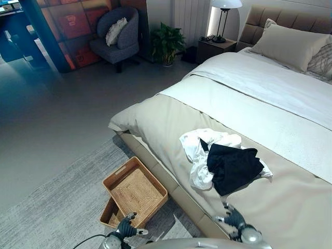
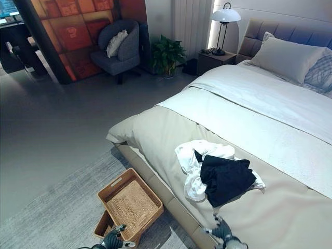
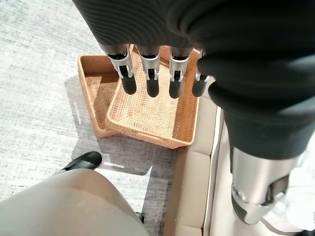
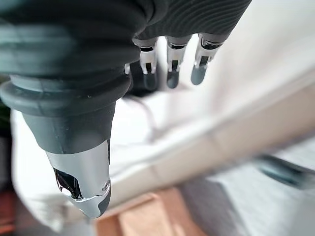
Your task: Pick up clothes into the bucket
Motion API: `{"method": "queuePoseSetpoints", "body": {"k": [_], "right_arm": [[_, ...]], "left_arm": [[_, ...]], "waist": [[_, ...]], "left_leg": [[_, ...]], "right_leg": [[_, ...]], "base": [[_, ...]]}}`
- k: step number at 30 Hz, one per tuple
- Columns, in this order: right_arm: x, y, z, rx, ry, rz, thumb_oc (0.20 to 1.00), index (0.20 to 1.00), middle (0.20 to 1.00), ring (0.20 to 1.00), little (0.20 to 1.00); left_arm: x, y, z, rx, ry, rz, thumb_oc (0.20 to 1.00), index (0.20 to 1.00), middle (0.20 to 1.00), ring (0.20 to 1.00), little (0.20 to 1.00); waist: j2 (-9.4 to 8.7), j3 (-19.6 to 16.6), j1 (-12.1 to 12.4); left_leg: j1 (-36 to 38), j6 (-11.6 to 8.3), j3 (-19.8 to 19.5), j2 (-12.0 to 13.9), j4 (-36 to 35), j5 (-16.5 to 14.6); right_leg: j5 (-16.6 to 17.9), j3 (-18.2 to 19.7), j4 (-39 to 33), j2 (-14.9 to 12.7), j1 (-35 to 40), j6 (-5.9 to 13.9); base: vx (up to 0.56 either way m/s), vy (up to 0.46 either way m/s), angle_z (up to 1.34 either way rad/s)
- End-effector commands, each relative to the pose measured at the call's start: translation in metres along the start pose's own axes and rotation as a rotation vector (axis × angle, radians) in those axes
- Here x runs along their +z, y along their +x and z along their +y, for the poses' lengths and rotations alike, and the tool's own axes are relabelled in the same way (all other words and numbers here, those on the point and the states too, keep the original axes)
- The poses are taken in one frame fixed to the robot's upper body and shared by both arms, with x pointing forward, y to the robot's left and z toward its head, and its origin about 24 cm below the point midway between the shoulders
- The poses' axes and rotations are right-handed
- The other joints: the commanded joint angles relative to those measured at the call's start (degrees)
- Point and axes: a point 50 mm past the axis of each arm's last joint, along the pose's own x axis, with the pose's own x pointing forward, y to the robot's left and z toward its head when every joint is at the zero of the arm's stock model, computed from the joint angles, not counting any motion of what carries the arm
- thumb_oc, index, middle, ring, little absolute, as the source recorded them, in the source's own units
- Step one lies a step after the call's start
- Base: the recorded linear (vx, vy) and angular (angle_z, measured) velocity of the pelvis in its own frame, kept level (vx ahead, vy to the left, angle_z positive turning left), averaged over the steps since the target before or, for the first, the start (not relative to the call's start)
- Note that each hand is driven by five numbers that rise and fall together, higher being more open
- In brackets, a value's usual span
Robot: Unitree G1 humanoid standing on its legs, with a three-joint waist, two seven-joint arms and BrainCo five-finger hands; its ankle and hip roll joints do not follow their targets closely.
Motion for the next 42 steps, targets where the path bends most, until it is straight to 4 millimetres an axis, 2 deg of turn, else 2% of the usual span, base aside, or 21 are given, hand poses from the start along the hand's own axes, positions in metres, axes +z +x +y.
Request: {"method": "queuePoseSetpoints", "body": {"k": [1,2,3,5,8,10,11,13,14,18,20,21,25,28,32,33,37,42], "right_arm": [[0.100,0.016,-0.030,-0.127,0.038,-0.368,1.000,1.000,1.000,1.000,1.000],[0.120,0.017,-0.041,-0.184,0.043,-0.427,1.000,1.000,1.000,1.000,1.000],[0.120,0.017,-0.041,-0.184,0.043,-0.427,1.000,1.000,1.000,1.000,1.000],[0.141,0.016,-0.056,-0.246,0.009,-0.492,1.000,1.000,1.000,1.000,1.000],[0.177,0.011,-0.088,-0.422,-0.027,-0.585,1.000,1.000,1.000,1.000,1.000],[0.187,0.010,-0.101,-0.508,-0.046,-0.595,1.000,1.000,1.000,1.000,1.000],[0.198,0.006,-0.118,-0.622,-0.069,-0.612,1.000,1.000,1.000,1.000,1.000],[0.198,0.006,-0.118,-0.623,-0.069,-0.613,1.000,1.000,1.000,1.000,1.000],[0.205,0.002,-0.132,-0.725,-0.085,-0.613,1.000,1.000,1.000,1.000,1.000],[0.208,-0.004,-0.159,-0.913,-0.139,-0.564,1.000,1.000,1.000,1.000,1.000],[0.208,-0.004,-0.159,-0.914,-0.139,-0.565,1.000,1.000,1.000,1.000,1.000],[0.209,-0.007,-0.171,-0.974,-0.189,-0.533,1.000,1.000,1.000,1.000,1.000],[0.207,-0.006,-0.181,-1.025,-0.220,-0.458,1.000,1.000,1.000,1.000,1.000],[0.197,-0.004,-0.188,-1.031,-0.254,-0.375,1.000,1.000,1.000,1.000,1.000],[0.195,-0.001,-0.189,-1.016,-0.301,-0.321,1.000,1.000,1.000,1.000,1.000],[0.193,-0.002,-0.196,-1.025,-0.306,-0.286,1.000,1.000,1.000,1.000,1.000],[0.204,-0.005,-0.203,-1.026,-0.340,-0.282,1.000,1.000,1.000,1.000,1.000],[0.230,-0.012,-0.210,-1.045,-0.339,-0.332,1.000,1.000,1.000,1.000,1.000]], "left_arm": [[0.032,0.009,-0.004,0.014,-0.004,-0.113,1.000,1.000,1.000,1.000,1.000],[0.036,0.010,0.000,0.031,-0.007,-0.127,1.000,1.000,1.000,1.000,1.000],[0.036,0.010,0.000,0.031,-0.007,-0.128,1.000,1.000,1.000,1.000,1.000],[0.040,0.011,0.002,0.038,-0.005,-0.140,1.000,1.000,1.000,1.000,1.000],[0.051,0.013,0.007,0.068,0.002,-0.178,1.000,1.000,1.000,1.000,1.000],[0.058,0.015,0.009,0.087,0.005,-0.196,1.000,1.000,1.000,1.000,1.000],[0.064,0.016,0.012,0.110,0.005,-0.212,1.000,1.000,1.000,1.000,1.000],[0.065,0.016,0.012,0.111,0.005,-0.213,1.000,1.000,1.000,1.000,1.000],[0.072,0.017,0.014,0.138,0.000,-0.233,1.000,1.000,1.000,1.000,1.000],[0.088,0.018,0.015,0.180,-0.018,-0.285,1.000,1.000,1.000,1.000,1.000],[0.088,0.018,0.015,0.180,-0.019,-0.286,1.000,1.000,1.000,1.000,1.000],[0.098,0.018,0.016,0.199,-0.050,-0.317,1.000,1.000,1.000,1.000,1.000],[0.107,0.017,0.014,0.215,-0.091,-0.351,1.000,1.000,1.000,1.000,1.000],[0.112,0.017,0.012,0.211,-0.091,-0.364,1.000,1.000,1.000,1.000,1.000],[0.117,0.018,0.012,0.212,-0.085,-0.374,1.000,1.000,1.000,1.000,1.000],[0.123,0.018,0.012,0.212,-0.091,-0.391,1.000,1.000,1.000,1.000,1.000],[0.138,0.015,0.017,0.221,-0.119,-0.452,1.000,1.000,1.000,1.000,1.000],[0.158,0.011,0.018,0.210,-0.134,-0.530,1.000,1.000,1.000,1.000,1.000]], "waist": [[-3.96,3.9,0.9],[-3.95,4.7,1.3],[-3.95,4.7,1.3],[-3.86,5.5,1.8],[-3.54,7.3,2.5],[-3.18,8.1,2.8],[-2.68,9.1,3.1],[-2.65,9.1,3.0],[-2.05,10.5,3.1],[-0.27,13.7,2.8],[-0.26,13.7,2.9],[0.48,15.5,2.7],[1.49,17.3,2.7],[1.91,18.2,2.5],[2.43,19.4,2.0],[2.92,20.2,1.8],[3.94,22.2,1.2],[4.82,24.6,1.0]], "left_leg": [[-2.6,0.98,-1.0,-1.9,2.9,-2.6],[-3.7,1.08,-1.4,-2.1,3.0,-2.3],[-3.8,1.08,-1.4,-2.1,3.1,-2.3],[-4.9,1.13,-2.0,-2.3,3.2,-1.9],[-7.8,1.22,-3.1,-2.7,3.7,-1.1],[-8.9,1.25,-3.6,-2.9,3.7,-0.7],[-10.0,1.33,-4.2,-3.1,3.8,-0.3],[-10.1,1.33,-4.3,-3.1,3.9,-0.3],[-11.1,1.48,-4.8,-3.4,4.0,-0.1],[-13.8,2.15,-5.3,-4.8,7.4,-1.1],[-14.1,2.18,-5.2,-4.9,7.7,-1.3],[-15.6,2.47,-4.7,-5.7,10.5,-2.3],[-17.9,2.66,-3.5,-6.0,13.4,-3.3],[-19.3,2.59,-3.0,-5.9,13.7,-3.2],[-20.2,2.53,-2.5,-5.7,13.5,-2.9],[-20.7,2.46,-2.5,-5.7,13.4,-2.7],[-22.6,2.48,-1.9,-5.7,13.6,-2.3],[-25.4,2.49,-1.6,-6.0,14.4,-1.8]], "right_leg": [[-1.1,-0.8,3.0,-4.2,-1.0,4.15],[-1.0,-1.2,3.5,-4.4,-2.1,4.17],[-1.0,-1.2,3.6,-4.4,-2.2,4.17],[-1.0,-1.6,4.0,-4.5,-3.2,4.15],[-0.9,-2.4,5.2,-4.9,-5.7,4.14],[-0.9,-2.8,5.9,-5.1,-6.9,4.06],[-1.0,-3.3,6.7,-5.4,-8.1,4.02],[-1.1,-3.3,6.9,-5.4,-8.2,4.02],[-1.4,-3.6,8.2,-5.8,-9.6,3.94],[-2.6,-2.8,12.3,-7.2,-12.8,3.48],[-2.7,-2.7,12.5,-7.3,-13.0,3.50],[-3.0,-1.7,14.7,-8.0,-14.8,3.31],[-3.3,0.1,16.8,-8.3,-17.7,3.17],[-3.2,1.0,17.3,-8.2,-19.5,3.35],[-3.3,1.8,18.2,-8.3,-21.1,3.36],[-3.5,1.8,18.8,-8.5,-22.0,3.32],[-3.5,2.6,20.7,-8.8,-25.3,3.20],[-3.9,3.2,23.1,-8.9,-28.9,2.92]], "base": [[-0.10,0.026,0.05],[-0.07,0.024,0.06],[-0.07,0.025,0.09],[-0.05,0.015,0.14],[-0.10,0.021,0.18],[-0.04,0.031,0.22],[-0.02,0.027,0.17],[-0.01,0.022,0.16],[-0.02,0.033,0.18],[-0.02,0.055,0.10],[-0.02,0.044,-0.01],[-0.03,0.047,-0.02],[0.00,0.054,-0.12],[0.01,0.002,-0.18],[-0.01,0.001,-0.07],[-0.02,-0.012,-0.07],[-0.03,0.002,-0.10],[-0.03,-0.026,-0.04]]}}
